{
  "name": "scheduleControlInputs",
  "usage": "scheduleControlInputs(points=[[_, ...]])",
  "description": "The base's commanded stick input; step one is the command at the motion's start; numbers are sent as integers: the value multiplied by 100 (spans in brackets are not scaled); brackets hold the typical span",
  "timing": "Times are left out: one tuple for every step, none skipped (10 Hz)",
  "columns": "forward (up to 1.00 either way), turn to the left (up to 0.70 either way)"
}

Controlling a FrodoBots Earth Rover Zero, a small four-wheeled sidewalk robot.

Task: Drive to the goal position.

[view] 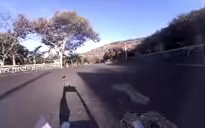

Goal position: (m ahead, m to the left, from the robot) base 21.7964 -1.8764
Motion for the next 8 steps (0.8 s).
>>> scheduleControlInputs(points=[[50, 0], [50, 0], [50, 0], [50, 0], [50, 0], [50, 0], [50, 0], [50, 0]])
